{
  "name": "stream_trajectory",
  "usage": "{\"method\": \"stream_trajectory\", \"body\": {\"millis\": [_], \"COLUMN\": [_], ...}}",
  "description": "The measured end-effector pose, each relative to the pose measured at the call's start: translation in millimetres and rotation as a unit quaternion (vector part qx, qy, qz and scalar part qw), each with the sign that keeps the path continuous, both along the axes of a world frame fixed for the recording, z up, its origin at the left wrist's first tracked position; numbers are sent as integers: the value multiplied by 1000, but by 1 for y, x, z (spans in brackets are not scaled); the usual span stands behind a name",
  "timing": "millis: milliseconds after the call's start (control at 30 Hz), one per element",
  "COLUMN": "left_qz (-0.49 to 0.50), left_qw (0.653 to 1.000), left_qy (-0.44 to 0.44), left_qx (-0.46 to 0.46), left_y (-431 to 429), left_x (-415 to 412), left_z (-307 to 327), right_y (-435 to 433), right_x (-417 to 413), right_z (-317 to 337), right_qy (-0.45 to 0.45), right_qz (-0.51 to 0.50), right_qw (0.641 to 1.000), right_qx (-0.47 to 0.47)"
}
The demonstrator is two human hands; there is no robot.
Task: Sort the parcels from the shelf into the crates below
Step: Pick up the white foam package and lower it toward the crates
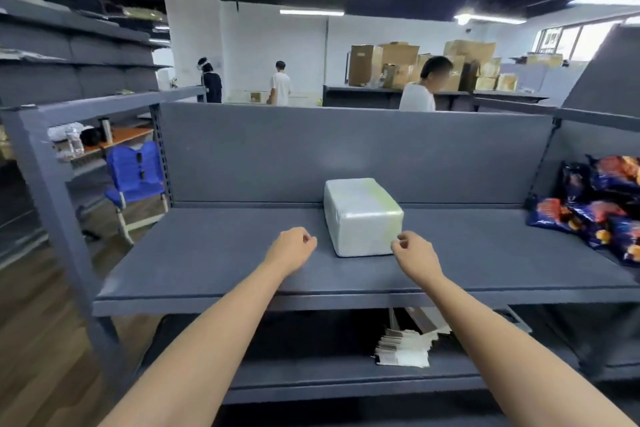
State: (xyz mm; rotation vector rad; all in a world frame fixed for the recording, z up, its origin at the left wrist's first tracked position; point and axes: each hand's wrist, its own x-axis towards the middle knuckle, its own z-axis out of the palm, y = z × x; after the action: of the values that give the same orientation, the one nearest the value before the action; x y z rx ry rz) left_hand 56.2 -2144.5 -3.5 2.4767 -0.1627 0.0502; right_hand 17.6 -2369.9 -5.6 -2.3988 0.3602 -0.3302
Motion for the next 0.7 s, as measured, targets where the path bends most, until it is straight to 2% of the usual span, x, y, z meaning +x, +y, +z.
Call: {"method": "stream_trajectory", "body": {"millis": [133, 300, 433, 600, 700], "left_qz": [-27, -72, -84, -89, -62], "left_qw": [999, 991, 989, 991, 988], "left_qy": [5, 16, 33, 11, -11], "left_qx": [-36, -116, -120, -102, -141], "left_y": [-33, -69, -88, -95, -85], "left_x": [51, 91, 119, 140, 143], "left_z": [14, 7, 4, 0, -1], "right_y": [-19, -33, -39, -39, -33], "right_x": [41, 77, 103, 122, 124], "right_z": [10, 3, 0, -4, -1], "right_qy": [-14, 31, 47, 8, -51], "right_qz": [-25, -38, -31, -17, 2], "right_qw": [999, 996, 988, 981, 980], "right_qx": [19, 77, 143, 195, 191]}}
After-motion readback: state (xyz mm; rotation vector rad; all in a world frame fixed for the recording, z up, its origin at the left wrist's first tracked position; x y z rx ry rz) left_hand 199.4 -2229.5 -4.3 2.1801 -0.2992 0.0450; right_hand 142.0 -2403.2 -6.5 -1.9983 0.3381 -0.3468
